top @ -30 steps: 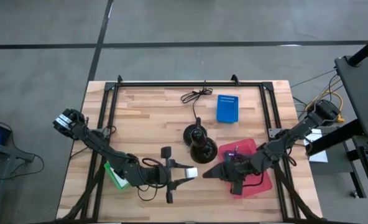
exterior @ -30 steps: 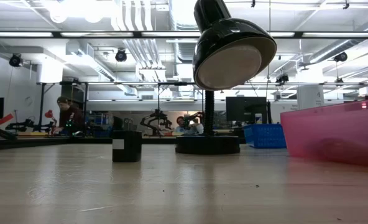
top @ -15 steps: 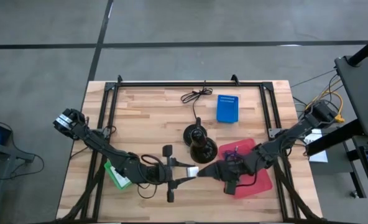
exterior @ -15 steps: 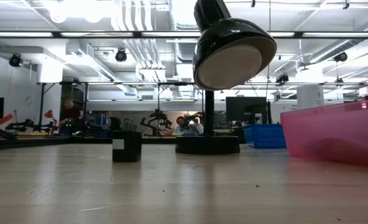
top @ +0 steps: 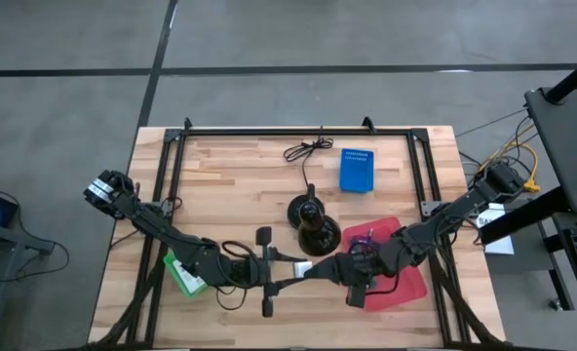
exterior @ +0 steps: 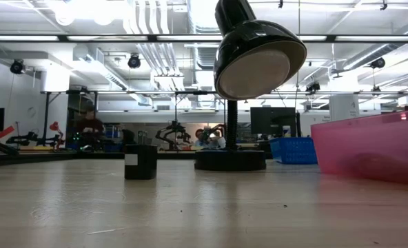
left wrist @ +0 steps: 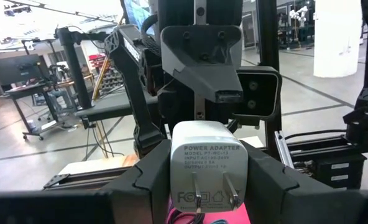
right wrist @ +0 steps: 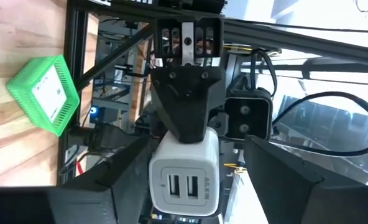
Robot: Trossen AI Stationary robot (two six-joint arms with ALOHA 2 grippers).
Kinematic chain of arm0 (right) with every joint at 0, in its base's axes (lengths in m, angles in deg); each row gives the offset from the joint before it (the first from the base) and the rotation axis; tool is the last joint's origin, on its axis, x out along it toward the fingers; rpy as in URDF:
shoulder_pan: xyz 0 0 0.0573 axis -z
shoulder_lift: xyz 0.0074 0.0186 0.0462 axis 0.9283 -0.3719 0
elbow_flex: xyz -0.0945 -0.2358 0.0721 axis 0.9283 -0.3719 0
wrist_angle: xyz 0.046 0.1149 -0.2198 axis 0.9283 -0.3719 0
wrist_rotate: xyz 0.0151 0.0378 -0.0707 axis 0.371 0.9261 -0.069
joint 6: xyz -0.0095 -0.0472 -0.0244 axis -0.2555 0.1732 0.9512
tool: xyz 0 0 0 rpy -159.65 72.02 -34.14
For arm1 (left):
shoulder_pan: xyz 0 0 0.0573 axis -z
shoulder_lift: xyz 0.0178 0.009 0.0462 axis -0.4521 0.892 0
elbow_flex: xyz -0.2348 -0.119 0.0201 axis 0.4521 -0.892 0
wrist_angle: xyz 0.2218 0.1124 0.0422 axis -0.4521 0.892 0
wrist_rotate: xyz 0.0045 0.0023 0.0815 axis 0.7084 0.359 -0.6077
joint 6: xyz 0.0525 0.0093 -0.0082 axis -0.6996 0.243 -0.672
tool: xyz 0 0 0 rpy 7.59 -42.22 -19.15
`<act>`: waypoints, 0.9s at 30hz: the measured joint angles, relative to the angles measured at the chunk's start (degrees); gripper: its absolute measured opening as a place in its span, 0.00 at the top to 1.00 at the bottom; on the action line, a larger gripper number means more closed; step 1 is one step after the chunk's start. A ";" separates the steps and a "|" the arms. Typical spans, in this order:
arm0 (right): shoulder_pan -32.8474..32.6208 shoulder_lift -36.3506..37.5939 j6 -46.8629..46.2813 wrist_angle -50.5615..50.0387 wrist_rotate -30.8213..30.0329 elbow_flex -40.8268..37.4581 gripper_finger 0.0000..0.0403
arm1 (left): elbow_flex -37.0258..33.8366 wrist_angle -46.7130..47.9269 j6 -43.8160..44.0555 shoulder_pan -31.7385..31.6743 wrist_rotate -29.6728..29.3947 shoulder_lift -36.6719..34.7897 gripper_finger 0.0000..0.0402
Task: Pick and place items into bin
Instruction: Put the white charger adapter into the blue bin
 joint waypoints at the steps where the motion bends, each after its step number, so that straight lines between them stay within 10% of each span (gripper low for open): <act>1: 0.06 -0.02 0.02 0.06 -0.02 0.00 0.41 | 0.00 0.02 0.00 -0.04 0.28 0.00 0.67; 27: 0.70 -0.11 0.04 0.21 0.00 0.00 0.65 | 0.00 -0.20 -0.58 -0.59 2.72 -0.02 0.67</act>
